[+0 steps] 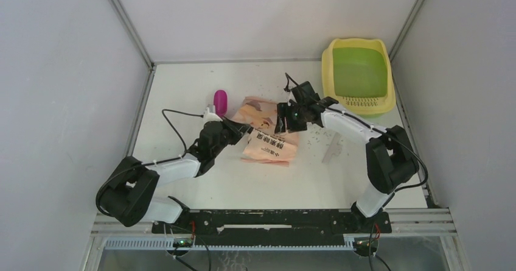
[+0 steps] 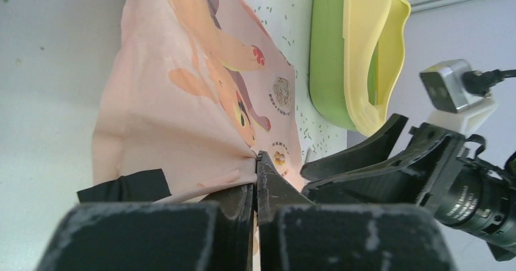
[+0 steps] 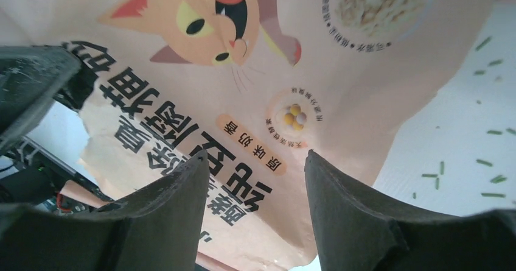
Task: Fill the litter box with clean litter
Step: Open the cat litter bag at the center of the board.
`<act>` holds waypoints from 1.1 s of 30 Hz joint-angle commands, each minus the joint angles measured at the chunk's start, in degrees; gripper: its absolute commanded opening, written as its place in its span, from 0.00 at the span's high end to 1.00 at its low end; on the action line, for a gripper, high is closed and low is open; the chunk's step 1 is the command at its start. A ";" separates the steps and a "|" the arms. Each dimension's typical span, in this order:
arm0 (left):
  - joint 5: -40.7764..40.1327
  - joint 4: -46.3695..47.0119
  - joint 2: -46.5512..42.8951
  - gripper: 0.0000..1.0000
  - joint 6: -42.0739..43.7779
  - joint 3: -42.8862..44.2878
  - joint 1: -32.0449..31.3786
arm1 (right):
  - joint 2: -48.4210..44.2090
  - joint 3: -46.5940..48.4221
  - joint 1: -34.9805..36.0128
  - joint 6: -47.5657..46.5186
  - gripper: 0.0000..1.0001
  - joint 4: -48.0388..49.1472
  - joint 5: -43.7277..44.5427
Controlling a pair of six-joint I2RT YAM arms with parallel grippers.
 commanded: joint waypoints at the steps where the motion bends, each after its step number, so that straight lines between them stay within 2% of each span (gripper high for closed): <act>1: -1.82 -1.00 -2.47 0.98 3.63 2.22 -0.46 | -4.06 1.59 -1.37 -1.10 0.29 -3.13 -0.42; 3: -1.41 -0.61 -2.28 0.98 2.63 2.07 -0.46 | -6.17 0.22 -1.89 -0.15 0.24 -3.25 -3.44; 4: -1.16 -0.46 -1.97 0.99 2.10 2.02 -0.47 | -7.71 -0.56 -1.67 0.02 0.16 -2.96 -4.25; 5: -0.89 -0.28 -1.58 0.99 1.69 2.05 -0.51 | -9.40 -1.22 -0.93 0.08 0.13 -2.62 -3.40; 9: 1.22 -2.11 0.06 0.99 1.06 4.04 -0.60 | -15.88 -1.34 8.46 -4.65 0.14 -1.77 9.54; 13: 3.71 -3.45 0.61 1.00 0.02 6.34 -0.70 | -18.45 -1.55 12.31 -6.54 0.18 -1.58 18.73; 15: 3.62 -3.29 -0.13 1.00 -0.51 6.37 -0.73 | -19.58 -1.82 12.20 -4.28 0.20 -2.20 19.91; 17: 4.52 -2.22 -0.05 1.00 -0.87 6.46 -0.69 | -21.10 -2.76 12.06 -1.51 0.33 -2.31 20.23; 18: 5.40 -1.31 0.36 0.99 -1.42 6.41 -0.72 | -21.80 -3.15 12.17 -0.25 0.34 -2.37 19.94; 24: 6.01 9.83 0.96 1.00 -5.06 2.21 -0.78 | -23.45 -5.42 13.29 0.79 0.26 -2.61 23.20; 28: 2.62 18.38 1.04 1.00 -6.25 -2.42 -1.25 | -23.71 -8.14 8.16 3.63 0.22 -3.18 19.86; 30: 2.29 18.99 2.05 1.00 -6.73 -2.74 -1.25 | -24.64 -10.42 5.92 4.46 0.22 -2.19 17.39; 33: 2.19 14.95 3.24 0.99 -8.22 -2.69 -1.46 | -25.62 -12.10 4.66 4.45 0.22 -1.69 16.17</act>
